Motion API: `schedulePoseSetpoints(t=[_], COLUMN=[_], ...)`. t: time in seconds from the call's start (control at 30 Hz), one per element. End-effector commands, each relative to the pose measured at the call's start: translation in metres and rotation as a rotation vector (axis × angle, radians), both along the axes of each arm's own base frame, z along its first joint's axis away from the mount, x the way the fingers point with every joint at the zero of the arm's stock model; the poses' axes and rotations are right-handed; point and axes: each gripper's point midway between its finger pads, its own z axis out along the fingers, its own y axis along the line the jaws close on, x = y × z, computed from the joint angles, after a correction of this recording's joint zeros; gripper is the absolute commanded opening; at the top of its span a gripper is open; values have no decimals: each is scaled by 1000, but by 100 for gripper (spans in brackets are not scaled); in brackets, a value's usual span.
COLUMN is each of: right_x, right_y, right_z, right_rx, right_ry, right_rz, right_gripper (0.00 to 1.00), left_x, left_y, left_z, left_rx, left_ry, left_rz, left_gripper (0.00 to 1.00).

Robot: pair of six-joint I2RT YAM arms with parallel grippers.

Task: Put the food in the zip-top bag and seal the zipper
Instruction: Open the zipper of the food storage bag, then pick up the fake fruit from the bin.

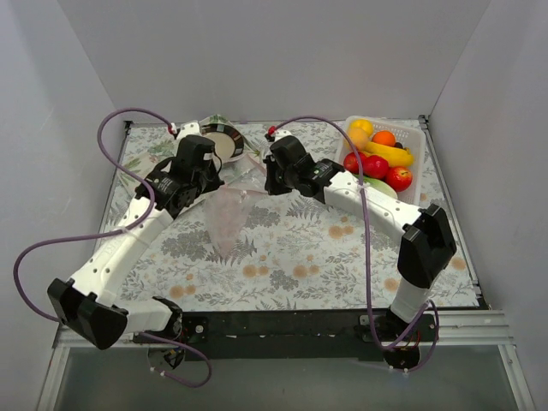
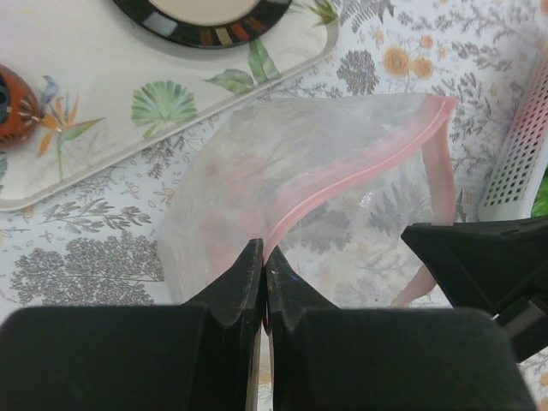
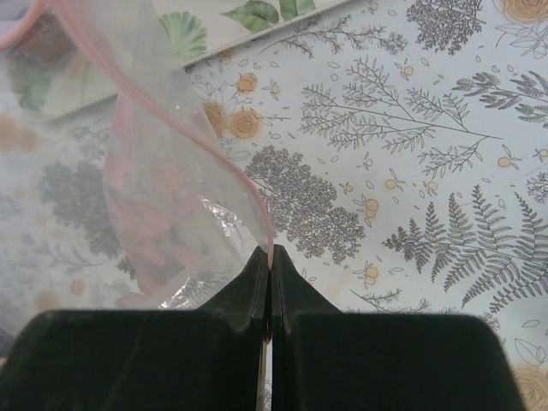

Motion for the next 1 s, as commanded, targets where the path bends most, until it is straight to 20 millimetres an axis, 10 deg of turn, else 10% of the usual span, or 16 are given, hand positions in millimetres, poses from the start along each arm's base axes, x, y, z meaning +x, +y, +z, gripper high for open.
schedulePoseSetpoints(t=[0.0,0.2,0.43,0.77,0.97], right_x=[-3,-10,-16,50,102], right_y=[-12,-16,-42,-243,-298], right_z=[-28,-4,42,52,57], right_rx=[-72,-25,-17,-154,-89], right_ry=[36,-21,-115,-152,-186], right_rz=[21,49,0,-487,-575], right_gripper=[9,48,68,79,87], left_x=[4,5,8,11,8], left_y=[-25,-58,-80,-92,-97], left_z=[-15,-47,-72,-59,-54], left_rx=[-92,-273,-372,-383,-384], left_ry=[23,65,92,67,66], left_rz=[-75,-108,-143,-217,-268], left_gripper=[0,0,0,0,0])
